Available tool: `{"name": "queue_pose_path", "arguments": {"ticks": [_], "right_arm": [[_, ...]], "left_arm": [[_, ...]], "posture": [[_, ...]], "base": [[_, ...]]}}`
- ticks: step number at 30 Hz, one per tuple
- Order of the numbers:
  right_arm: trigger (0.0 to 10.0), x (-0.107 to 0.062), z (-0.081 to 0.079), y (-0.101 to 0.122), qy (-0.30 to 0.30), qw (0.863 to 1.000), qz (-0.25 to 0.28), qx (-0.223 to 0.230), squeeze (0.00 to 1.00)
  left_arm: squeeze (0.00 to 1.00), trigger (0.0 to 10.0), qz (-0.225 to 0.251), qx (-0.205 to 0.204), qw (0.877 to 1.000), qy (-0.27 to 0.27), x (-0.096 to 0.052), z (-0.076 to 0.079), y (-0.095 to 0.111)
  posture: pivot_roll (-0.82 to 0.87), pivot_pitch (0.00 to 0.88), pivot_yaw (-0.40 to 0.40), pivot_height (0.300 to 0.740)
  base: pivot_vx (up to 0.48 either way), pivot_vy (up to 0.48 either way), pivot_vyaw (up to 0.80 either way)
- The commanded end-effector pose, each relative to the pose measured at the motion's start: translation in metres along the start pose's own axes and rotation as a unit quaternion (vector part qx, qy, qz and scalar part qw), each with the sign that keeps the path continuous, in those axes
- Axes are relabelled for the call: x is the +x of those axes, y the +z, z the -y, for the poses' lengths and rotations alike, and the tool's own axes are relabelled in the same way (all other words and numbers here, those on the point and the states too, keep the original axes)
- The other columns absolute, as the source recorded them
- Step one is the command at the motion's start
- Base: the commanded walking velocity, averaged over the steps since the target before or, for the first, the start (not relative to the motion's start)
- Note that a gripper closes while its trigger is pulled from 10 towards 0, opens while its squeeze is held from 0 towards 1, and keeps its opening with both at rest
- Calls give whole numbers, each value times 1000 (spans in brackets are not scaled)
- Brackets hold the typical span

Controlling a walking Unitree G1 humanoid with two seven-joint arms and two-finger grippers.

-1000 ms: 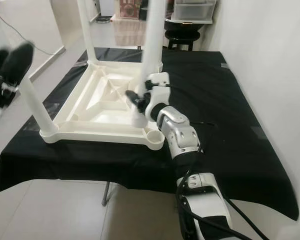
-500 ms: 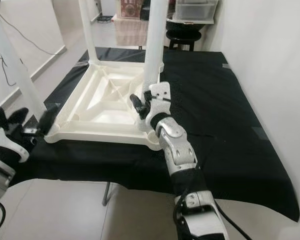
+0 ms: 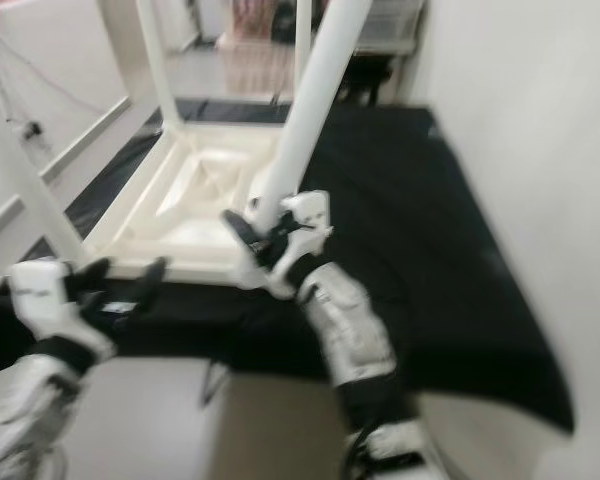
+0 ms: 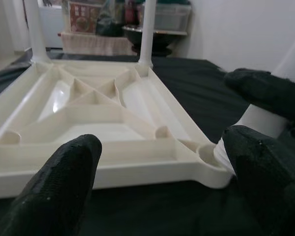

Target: Building children table

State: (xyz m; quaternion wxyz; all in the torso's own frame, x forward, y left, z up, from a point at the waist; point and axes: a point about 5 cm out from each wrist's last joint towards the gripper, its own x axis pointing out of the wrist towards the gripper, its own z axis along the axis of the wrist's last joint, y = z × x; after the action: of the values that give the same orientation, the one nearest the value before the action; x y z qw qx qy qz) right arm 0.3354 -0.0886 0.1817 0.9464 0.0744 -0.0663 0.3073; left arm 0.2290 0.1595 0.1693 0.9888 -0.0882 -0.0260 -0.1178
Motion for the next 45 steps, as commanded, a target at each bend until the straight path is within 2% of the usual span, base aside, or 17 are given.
{"name": "queue_pose_path", "arguments": {"ticks": [1,4,6,7,10,15,18,22,23,28,30,36,38,41,42,43,45], "right_arm": [[10000,9,-7,3,15,1000,7,-18,0],[10000,11,-6,5,15,1000,6,-24,0],[10000,21,-1,13,40,997,0,-63,0],[10000,21,-1,13,40,997,0,-63,0],[10000,38,0,24,101,991,-12,-91,0],[10000,50,-2,32,140,988,-10,-69,0],[10000,58,-6,41,206,978,-6,-46,0],[10000,58,-5,49,252,967,-3,-15,0],[10000,57,-1,55,298,955,-7,-14,0],[10000,54,5,62,332,943,-5,-8,0],[10000,49,11,69,358,934,6,3,0],[10000,39,23,82,392,920,29,12,0],[10000,34,31,89,403,914,32,2,0],[10000,32,34,89,406,913,21,-12,0],[10000,30,36,85,408,912,4,-33,0],[10000,30,36,85,408,912,4,-33,0],[10000,30,41,81,387,919,-20,-71,0]], "left_arm": [[0,10000,-7,20,1000,11,-2,-4,-3],[0,10000,-7,24,1000,9,-3,-4,-3],[0,10000,-11,59,998,-2,-6,-4,-2],[0,10000,-11,59,998,-2,-6,-4,-2],[0,10000,-21,101,995,-15,-13,-1,1],[0,10000,-23,118,992,-21,-19,6,3],[0,10000,-32,126,991,-43,-28,17,2],[0,10000,-33,123,990,-58,-36,26,3],[0,10000,-35,121,990,-67,-44,32,3],[0,10000,-37,111,990,-78,-55,38,4],[0,10000,-39,104,990,-85,-61,40,5],[0,10000,-46,107,988,-97,-68,45,7],[0,10000,-53,106,988,-103,-73,47,7],[0,10000,-57,104,987,-106,-75,48,7],[0,10000,-59,103,987,-108,-77,48,7],[0,10000,-59,103,987,-108,-77,48,7],[0,10000,-63,103,987,-110,-80,49,7]], "posture": [[-8,91,30,740],[-7,95,29,740],[0,136,14,740],[0,136,14,740],[16,194,-4,740],[37,238,-15,740],[66,291,-27,740],[88,324,-33,740],[104,353,-33,740],[114,375,-25,740],[122,391,-8,740],[123,402,18,740],[120,405,27,740],[119,407,32,740],[120,406,33,740],[120,406,33,740],[123,405,34,740]], "base": [[0,0,0],[0,0,0],[0,0,0],[0,0,0],[0,0,0],[0,0,0],[0,0,0],[0,0,0],[0,0,0],[0,0,0],[0,0,0],[0,0,0],[0,0,0],[0,0,0],[0,0,0],[0,0,0],[0,0,0]]}}
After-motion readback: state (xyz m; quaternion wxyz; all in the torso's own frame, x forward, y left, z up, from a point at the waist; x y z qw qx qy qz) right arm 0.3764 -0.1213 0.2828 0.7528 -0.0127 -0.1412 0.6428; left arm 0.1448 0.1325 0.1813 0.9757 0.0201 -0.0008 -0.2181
